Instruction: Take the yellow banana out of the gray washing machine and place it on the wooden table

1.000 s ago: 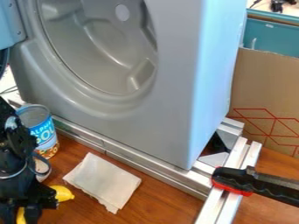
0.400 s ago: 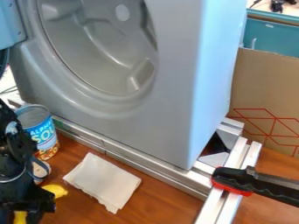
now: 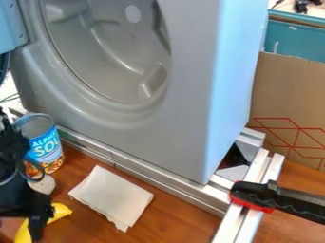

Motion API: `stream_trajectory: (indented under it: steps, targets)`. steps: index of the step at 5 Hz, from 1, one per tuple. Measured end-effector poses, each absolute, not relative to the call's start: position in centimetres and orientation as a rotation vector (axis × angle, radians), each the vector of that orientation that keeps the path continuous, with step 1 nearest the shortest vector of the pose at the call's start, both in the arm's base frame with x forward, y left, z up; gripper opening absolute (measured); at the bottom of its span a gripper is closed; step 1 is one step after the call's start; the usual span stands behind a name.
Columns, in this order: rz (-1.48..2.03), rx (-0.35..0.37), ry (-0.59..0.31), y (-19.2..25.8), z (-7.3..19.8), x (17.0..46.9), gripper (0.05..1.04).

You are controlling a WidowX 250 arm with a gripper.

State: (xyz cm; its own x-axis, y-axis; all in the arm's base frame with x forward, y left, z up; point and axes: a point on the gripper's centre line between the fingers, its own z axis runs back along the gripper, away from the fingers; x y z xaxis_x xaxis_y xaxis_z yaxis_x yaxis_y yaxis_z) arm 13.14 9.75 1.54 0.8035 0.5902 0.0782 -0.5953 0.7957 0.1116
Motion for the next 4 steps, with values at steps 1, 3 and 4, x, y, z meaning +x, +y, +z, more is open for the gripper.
stream_trajectory:
  steps: [1,3,4]
  targets:
    - [0.619,0.105,-0.099,9.0,4.6,13.7,1.005]
    - [0.591,0.117,-0.158,9.6,8.4,15.7,1.005]
    - [0.514,0.142,-0.066,10.7,7.7,16.6,1.005]
